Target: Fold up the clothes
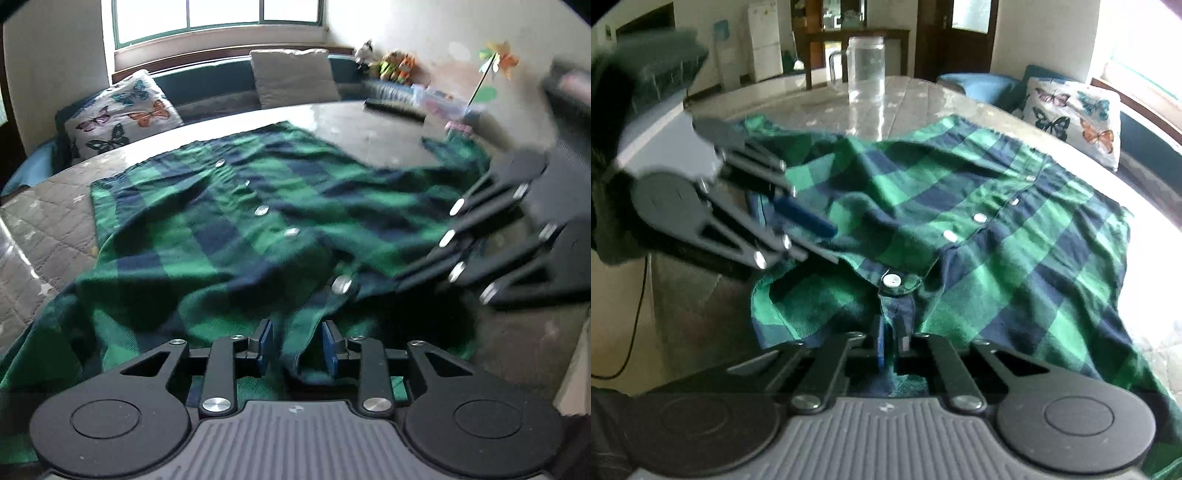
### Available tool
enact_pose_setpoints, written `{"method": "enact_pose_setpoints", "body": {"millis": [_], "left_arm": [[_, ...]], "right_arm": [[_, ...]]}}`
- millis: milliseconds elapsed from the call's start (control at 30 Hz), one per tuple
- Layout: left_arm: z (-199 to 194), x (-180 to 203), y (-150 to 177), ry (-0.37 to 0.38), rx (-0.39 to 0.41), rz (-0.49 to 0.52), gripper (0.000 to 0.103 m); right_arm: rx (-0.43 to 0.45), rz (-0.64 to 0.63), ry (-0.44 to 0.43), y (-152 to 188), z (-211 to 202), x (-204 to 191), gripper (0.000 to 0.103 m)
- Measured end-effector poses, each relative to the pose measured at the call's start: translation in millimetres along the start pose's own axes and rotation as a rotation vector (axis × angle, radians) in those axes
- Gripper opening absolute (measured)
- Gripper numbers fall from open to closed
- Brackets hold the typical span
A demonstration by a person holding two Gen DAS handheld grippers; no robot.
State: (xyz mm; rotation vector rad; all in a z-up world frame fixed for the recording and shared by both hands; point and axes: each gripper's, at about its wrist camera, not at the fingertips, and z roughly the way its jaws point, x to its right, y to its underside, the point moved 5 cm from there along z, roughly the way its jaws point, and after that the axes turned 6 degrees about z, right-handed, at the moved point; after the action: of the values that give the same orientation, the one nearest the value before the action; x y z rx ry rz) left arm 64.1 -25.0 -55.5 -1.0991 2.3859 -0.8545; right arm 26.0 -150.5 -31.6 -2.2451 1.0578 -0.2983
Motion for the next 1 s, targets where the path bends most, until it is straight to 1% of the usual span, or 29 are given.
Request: {"method": "enact_pose_setpoints", "body": {"millis": [33, 67, 133, 167, 300, 333, 400, 433, 533, 600, 700, 767, 867, 933, 1000], "left_arm": [[2, 0, 2, -0.008, -0.008, 0.001, 0.017], [2, 1, 3, -0.013, -0.011, 0.0, 0.01], [-9, 3, 2, 0.009, 0.022, -0.009, 0.004], [-15, 4, 2, 0.021, 0.039, -0.007, 0.004], [-26, 18, 5, 0.024, 0.062, 0.085, 0.004], [-23, 22, 9, 0.031, 0.046, 0.11, 0.004], [-15, 28, 15, 0.039, 0.017, 0.139, 0.004], [-14, 29, 16, 0.042, 0.018, 0.143, 0.004], [-11, 26, 12, 0.053, 0.014, 0.145, 0.004], [-12, 24, 10, 0.065, 0.011, 0.151, 0.005], [-19, 21, 6, 0.081, 0.021, 0.156, 0.007], [-28, 21, 3, 0.096, 0.037, 0.156, 0.007], [-42, 21, -9, 0.101, 0.088, 0.154, 0.007], [-46, 21, -21, 0.101, 0.132, 0.131, 0.008], [-38, 20, -35, 0.109, 0.158, 0.089, 0.008]], "right_arm": [[0.008, 0.0, -0.002, 0, -4, 0, 0.003], [0.015, -0.003, -0.001, 0, -7, 0, 0.003], [0.025, -0.009, 0.0, 0, -14, -1, 0.002], [0.025, -0.011, 0.0, 2, -15, -2, 0.002], [-0.017, -0.035, -0.018, 12, -6, -6, 0.003], [-0.038, -0.04, -0.034, 13, -2, -7, 0.005], [-0.045, -0.031, -0.056, 15, -2, -8, 0.008], [-0.044, -0.029, -0.069, 14, -6, -7, 0.01], [-0.016, -0.007, -0.098, 5, -20, -1, 0.014], [0.025, 0.039, -0.107, -4, -29, 8, 0.016], [0.058, 0.102, -0.081, -11, -25, 21, 0.016], [0.038, 0.132, -0.065, -5, -13, 27, 0.016], [-0.003, 0.163, -0.078, 10, 2, 27, 0.017], [0.009, 0.174, -0.082, 20, -3, 25, 0.017], [0.027, 0.209, -0.082, 25, -10, 28, 0.018]]}}
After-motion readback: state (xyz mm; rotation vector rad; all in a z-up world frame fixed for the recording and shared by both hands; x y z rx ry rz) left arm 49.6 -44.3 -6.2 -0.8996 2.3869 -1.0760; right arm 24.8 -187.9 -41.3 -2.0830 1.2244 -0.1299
